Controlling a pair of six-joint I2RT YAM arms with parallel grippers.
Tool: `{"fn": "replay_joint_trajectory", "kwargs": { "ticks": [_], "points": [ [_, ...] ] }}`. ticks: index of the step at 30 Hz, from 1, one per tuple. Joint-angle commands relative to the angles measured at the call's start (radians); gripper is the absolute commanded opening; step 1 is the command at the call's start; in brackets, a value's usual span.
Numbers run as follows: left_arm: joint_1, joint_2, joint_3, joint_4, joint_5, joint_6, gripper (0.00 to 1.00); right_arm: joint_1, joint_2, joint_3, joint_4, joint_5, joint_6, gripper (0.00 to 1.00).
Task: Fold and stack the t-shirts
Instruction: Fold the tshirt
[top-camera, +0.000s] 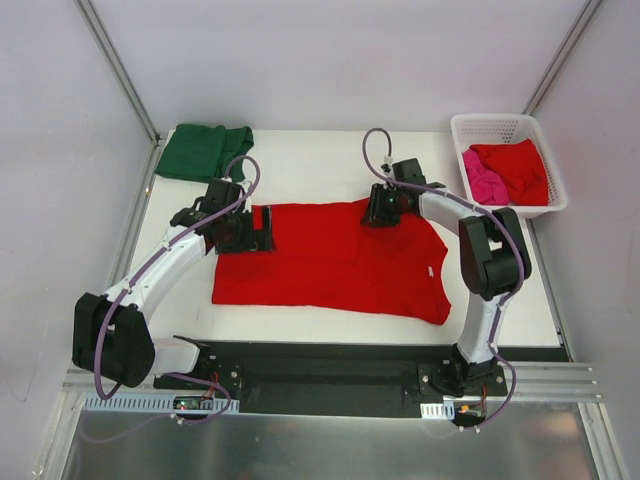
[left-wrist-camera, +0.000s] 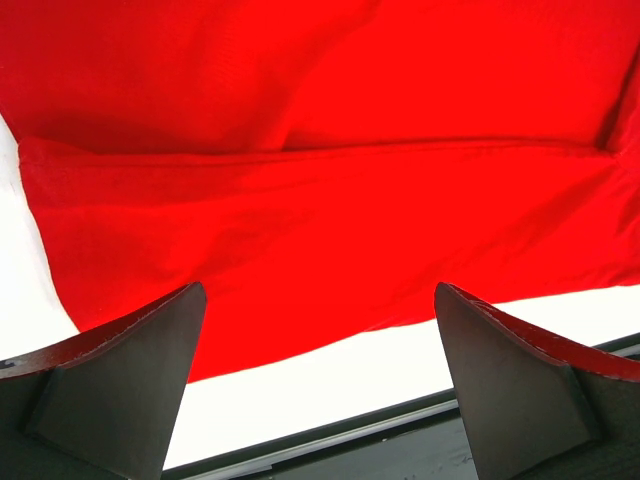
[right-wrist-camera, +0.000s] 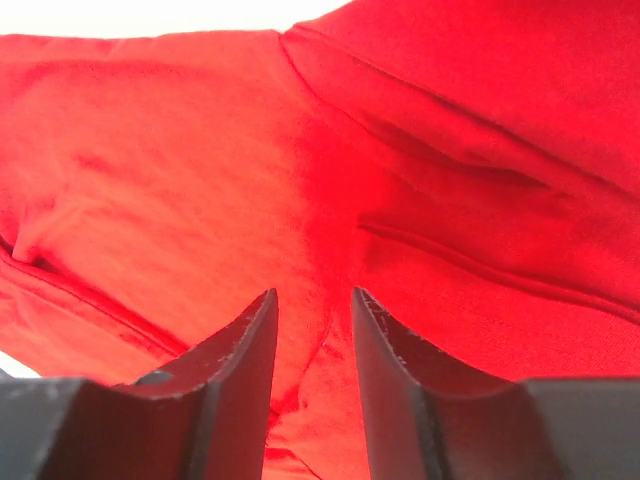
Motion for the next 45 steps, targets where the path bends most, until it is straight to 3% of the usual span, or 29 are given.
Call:
{"fn": "replay_joint_trajectory", "kwargs": {
  "ticks": [1,5,14,25,34,45],
  "points": [
    [-0.011,-0.013,-0.005,0.012,0.006,0.011,0.99,0.008,-0.055,0.031,0.016,0.047,-0.035,0.40],
    [-0.013,-0.005,0.006,0.013,0.012,0.013,0.99,0.005,-0.123,0.046,-0.044,0.221,-0.066,0.42],
    [-0.013,0.006,0.007,0.021,0.020,0.014,0.99,-0.041,-0.200,0.038,-0.088,0.395,-0.083,0.43],
    [-0.011,0.016,0.010,0.026,0.023,0.019,0.99,-0.123,-0.137,0.089,-0.160,0.487,-0.034,0.43],
    [-0.013,0.007,-0.008,0.026,0.011,0.020,0.99,-0.212,0.030,0.318,-0.220,0.409,-0.017,0.43],
    [-0.013,0.029,-0.008,0.026,0.003,0.028,0.99,-0.307,0.198,0.511,-0.222,0.124,-0.009,0.43]
  ]
}}
